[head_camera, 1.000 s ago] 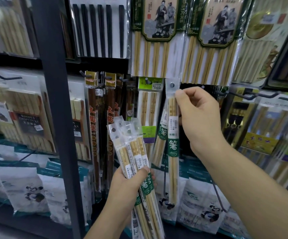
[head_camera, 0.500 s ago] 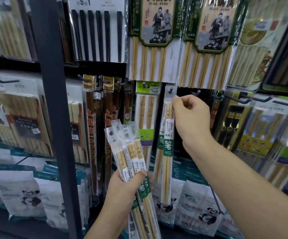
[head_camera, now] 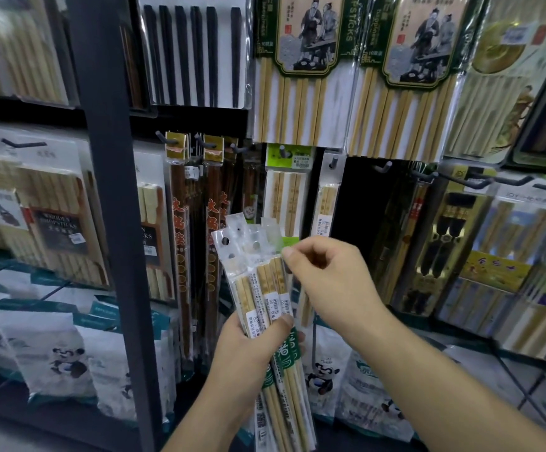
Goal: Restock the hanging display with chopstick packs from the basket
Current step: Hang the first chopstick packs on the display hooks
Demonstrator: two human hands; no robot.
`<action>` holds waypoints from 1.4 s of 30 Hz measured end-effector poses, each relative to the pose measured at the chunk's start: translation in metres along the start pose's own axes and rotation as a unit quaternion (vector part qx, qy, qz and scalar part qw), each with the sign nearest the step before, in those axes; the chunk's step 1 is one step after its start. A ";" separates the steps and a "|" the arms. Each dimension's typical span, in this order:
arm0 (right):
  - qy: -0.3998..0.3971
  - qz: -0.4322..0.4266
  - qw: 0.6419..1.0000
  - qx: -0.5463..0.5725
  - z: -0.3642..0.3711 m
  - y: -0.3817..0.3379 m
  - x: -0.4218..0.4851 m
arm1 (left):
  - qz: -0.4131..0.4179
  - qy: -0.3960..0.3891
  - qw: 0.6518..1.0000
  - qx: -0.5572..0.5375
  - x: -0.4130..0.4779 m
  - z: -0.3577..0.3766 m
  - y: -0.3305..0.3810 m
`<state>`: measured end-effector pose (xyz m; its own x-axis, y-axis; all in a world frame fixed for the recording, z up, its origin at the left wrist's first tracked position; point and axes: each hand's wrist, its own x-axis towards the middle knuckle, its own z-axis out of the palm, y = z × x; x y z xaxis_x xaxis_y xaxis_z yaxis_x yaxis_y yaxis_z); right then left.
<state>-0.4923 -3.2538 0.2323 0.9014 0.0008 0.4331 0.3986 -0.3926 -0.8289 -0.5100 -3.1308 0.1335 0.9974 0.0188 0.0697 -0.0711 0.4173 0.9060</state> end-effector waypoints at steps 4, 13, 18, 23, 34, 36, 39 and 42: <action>-0.016 0.009 1.000 0.023 0.000 0.000 -0.003 | 0.005 -0.006 1.000 0.022 0.000 0.000 0.000; 0.049 0.003 0.997 0.067 -0.006 -0.002 0.003 | 0.014 -0.004 1.000 0.024 -0.002 0.001 -0.001; 0.132 -0.040 0.982 0.125 -0.026 -0.023 0.019 | 0.016 0.024 0.999 -0.027 0.000 -0.005 0.001; 0.173 -0.034 0.972 0.152 -0.035 -0.042 0.033 | 0.029 0.029 0.999 -0.014 0.001 -0.005 0.001; 0.191 0.039 0.960 0.202 -0.029 -0.047 0.044 | 0.026 0.025 0.999 0.008 0.002 -0.005 -0.002; 0.191 0.038 0.958 0.209 -0.028 -0.049 0.046 | 0.029 0.023 0.999 0.010 0.001 -0.005 -0.001; 0.191 0.030 0.957 0.214 -0.028 -0.051 0.047 | 0.030 0.020 0.999 0.018 0.000 -0.005 -0.001; 0.194 0.028 0.959 0.205 -0.027 -0.050 0.049 | 0.030 0.021 0.999 0.029 0.001 -0.006 -0.002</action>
<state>-0.4727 -3.2590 0.3041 0.8243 -0.3825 0.4174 0.4565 0.0128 -0.8896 -0.5087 -3.1263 0.1291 0.9907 0.0805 0.1093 -0.1312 0.3610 0.9233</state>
